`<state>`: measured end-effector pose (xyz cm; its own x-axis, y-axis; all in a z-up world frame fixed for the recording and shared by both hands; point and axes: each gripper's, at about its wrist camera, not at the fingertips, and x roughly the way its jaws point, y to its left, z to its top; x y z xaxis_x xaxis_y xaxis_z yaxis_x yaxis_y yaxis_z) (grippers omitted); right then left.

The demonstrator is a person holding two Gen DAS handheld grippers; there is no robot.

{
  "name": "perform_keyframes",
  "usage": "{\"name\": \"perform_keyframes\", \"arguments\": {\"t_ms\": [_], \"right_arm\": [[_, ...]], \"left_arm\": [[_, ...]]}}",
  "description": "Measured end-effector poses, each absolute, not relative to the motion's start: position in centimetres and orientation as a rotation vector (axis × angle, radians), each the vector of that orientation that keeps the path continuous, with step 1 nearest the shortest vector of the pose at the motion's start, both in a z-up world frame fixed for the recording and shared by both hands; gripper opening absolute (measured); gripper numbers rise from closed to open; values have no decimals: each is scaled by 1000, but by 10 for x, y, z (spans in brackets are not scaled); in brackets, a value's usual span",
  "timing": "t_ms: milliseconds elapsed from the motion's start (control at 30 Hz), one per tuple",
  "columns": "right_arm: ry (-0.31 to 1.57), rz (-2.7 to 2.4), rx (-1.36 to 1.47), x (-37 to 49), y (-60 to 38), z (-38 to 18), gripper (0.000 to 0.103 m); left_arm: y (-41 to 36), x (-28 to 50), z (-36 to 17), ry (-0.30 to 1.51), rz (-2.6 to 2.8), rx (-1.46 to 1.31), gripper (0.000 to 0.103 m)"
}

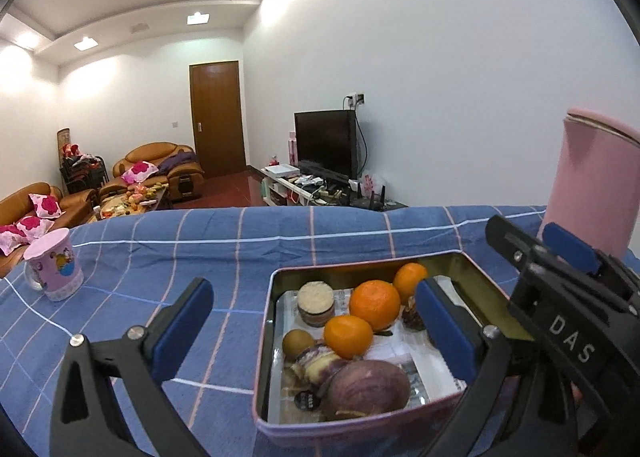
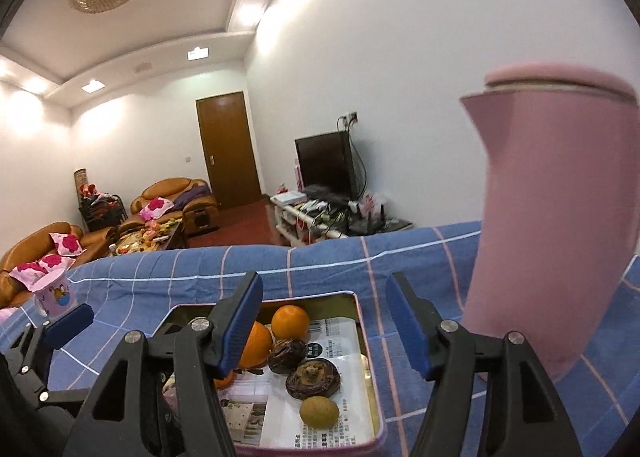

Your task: Organize fruits

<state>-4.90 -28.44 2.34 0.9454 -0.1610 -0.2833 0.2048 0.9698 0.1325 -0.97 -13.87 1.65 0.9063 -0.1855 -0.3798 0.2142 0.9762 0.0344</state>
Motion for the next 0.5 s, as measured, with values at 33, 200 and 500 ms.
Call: {"name": "perform_keyframes", "arguments": {"t_ms": [33,200,500], "right_arm": [[268,-191,158,-52,-284,24,66],[240,-212,140,-71,-278,26,66],[207,-234,110,-90,-267,31,66]], "left_arm": [[-138,-13,17,380,-206,77,103],[-133,-25,17,362,-200,79,103],[-123,-37,17,343,-188,65,103]]}}
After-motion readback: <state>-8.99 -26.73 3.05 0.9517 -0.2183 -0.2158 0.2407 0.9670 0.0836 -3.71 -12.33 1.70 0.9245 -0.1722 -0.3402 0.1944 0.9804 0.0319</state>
